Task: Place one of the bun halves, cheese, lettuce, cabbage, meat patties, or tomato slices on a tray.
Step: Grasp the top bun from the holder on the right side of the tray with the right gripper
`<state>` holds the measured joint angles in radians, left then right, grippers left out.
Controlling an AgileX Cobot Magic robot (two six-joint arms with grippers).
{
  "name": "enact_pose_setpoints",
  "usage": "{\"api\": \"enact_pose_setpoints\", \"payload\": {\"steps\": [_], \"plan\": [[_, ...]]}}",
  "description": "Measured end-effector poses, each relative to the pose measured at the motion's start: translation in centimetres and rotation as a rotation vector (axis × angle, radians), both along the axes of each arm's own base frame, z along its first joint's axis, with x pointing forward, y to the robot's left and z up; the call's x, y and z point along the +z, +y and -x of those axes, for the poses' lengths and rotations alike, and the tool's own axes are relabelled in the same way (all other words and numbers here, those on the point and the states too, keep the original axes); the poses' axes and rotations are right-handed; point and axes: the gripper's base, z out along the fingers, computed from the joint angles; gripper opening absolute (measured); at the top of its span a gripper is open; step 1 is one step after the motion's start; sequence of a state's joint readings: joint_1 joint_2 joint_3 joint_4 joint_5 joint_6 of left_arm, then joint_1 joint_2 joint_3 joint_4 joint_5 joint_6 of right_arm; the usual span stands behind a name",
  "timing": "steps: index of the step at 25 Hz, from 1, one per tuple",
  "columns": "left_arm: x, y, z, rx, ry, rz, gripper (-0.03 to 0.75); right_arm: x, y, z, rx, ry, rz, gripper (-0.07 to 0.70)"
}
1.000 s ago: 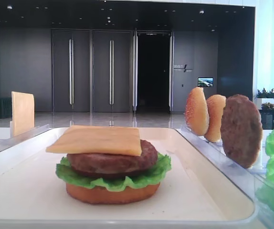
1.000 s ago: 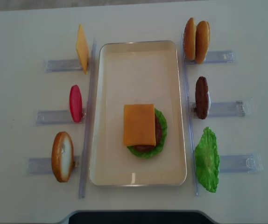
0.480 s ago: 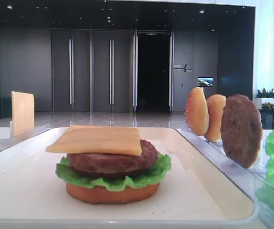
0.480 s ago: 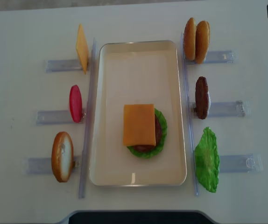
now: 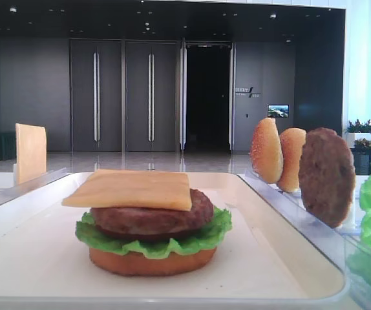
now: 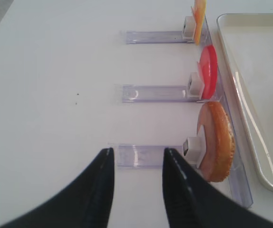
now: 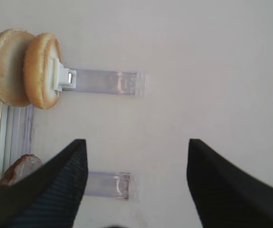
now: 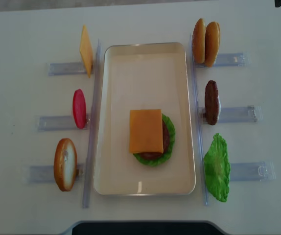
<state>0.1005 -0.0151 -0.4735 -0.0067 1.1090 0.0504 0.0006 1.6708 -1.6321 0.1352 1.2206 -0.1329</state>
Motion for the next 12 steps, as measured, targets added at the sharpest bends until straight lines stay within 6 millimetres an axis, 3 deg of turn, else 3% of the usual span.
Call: {"api": "enact_pose_setpoints", "payload": {"steps": [12], "plan": [[0.00,0.00,0.00,0.003,0.000,0.005,0.265,-0.03,0.10,-0.34,0.017,-0.001,-0.004,0.461]]}}
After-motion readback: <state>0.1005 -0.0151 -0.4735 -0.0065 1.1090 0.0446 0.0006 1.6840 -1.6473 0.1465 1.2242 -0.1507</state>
